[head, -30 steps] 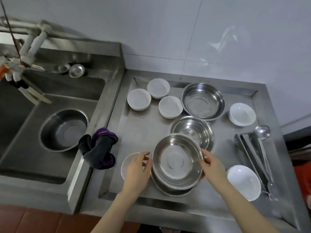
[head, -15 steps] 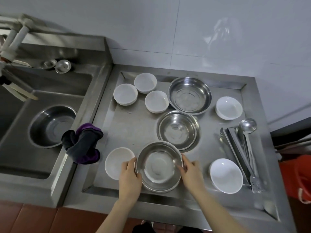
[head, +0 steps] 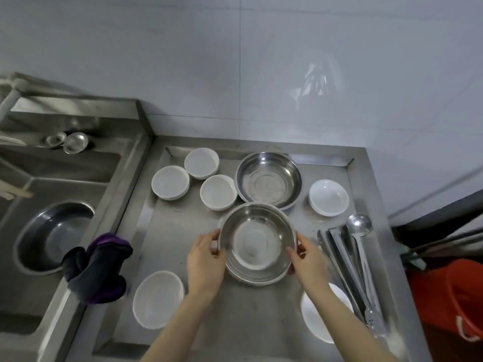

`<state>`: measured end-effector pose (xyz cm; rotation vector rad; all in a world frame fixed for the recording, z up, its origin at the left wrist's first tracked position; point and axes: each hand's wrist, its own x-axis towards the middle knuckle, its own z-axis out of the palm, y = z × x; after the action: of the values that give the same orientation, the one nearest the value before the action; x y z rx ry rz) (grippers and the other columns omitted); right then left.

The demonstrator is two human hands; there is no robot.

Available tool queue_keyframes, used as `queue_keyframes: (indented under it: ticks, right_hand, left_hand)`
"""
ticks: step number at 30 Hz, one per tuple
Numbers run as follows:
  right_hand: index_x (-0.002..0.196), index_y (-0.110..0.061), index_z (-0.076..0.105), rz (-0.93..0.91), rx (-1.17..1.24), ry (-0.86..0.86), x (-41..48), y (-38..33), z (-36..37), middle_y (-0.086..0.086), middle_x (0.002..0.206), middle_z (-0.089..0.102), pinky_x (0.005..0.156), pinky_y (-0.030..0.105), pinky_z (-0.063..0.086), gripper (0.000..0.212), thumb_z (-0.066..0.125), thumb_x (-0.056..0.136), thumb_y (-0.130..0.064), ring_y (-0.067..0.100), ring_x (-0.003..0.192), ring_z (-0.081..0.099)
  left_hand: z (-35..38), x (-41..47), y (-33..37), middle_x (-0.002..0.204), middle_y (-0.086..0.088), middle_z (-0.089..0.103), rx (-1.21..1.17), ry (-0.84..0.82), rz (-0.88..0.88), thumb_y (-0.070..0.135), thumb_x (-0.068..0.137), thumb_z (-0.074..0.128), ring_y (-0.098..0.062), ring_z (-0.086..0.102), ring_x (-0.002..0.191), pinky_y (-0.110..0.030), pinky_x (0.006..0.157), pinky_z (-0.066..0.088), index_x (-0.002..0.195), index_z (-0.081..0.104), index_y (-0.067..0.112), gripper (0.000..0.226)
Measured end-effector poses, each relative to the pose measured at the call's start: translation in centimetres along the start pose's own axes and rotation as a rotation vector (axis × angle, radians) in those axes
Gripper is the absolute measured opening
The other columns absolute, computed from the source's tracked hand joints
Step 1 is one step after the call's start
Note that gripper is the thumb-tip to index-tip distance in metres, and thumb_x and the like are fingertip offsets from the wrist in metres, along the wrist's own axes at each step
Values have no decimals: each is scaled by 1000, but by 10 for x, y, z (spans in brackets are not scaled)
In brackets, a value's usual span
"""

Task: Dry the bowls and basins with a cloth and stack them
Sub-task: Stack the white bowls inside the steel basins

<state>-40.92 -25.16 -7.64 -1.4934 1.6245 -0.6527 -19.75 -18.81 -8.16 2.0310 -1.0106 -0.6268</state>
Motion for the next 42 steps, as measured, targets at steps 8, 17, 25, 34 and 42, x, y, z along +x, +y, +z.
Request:
queue_keyframes:
  ticks: [8, 17, 25, 34, 42]
  right_hand:
    - [102, -29, 67, -20, -19, 54, 119, -27, -30, 8, 71, 66, 70, 47, 59, 18, 61, 92, -16, 28, 69, 65]
    - [101, -10, 55, 70, -286, -18, 207, -24, 0, 8, 96, 49, 71, 31, 37, 13, 53, 90, -4, 22, 73, 47]
    - [106, -4, 62, -19, -342, -36, 206, -5, 10, 8, 96, 52, 77, 33, 42, 20, 52, 89, -2, 31, 92, 53]
    - [115, -6, 69, -31, -344, -56, 73, 43, -40, 14, 116, 63, 97, 41, 46, 28, 60, 88, -4, 32, 109, 58]
    - [136, -21, 54, 264, -536, -138, -51, 109, -95, 0, 137, 52, 99, 36, 44, 41, 54, 95, -19, 24, 123, 49]
  left_hand:
    - [44, 105, 63, 105, 10, 67, -59, -87, -7, 22, 88, 67, -4, 64, 79, -14, 71, 47, 114, 67, 22, 26]
    - [97, 172, 52, 90, 2, 64, 165, -202, 31, 10, 86, 59, -23, 60, 87, -30, 73, 43, 105, 64, 16, 20]
    - [99, 168, 39, 138, -16, 54, 382, -308, 191, 3, 86, 56, -34, 42, 123, -43, 103, 39, 135, 50, 9, 50]
    - [85, 47, 44, 100, 5, 67, 167, -514, 44, 17, 88, 63, -12, 64, 90, -31, 86, 51, 112, 65, 21, 24]
    - [108, -92, 21, 95, 6, 64, 92, -808, -59, 13, 88, 64, -10, 60, 84, -3, 69, 40, 116, 59, 28, 32]
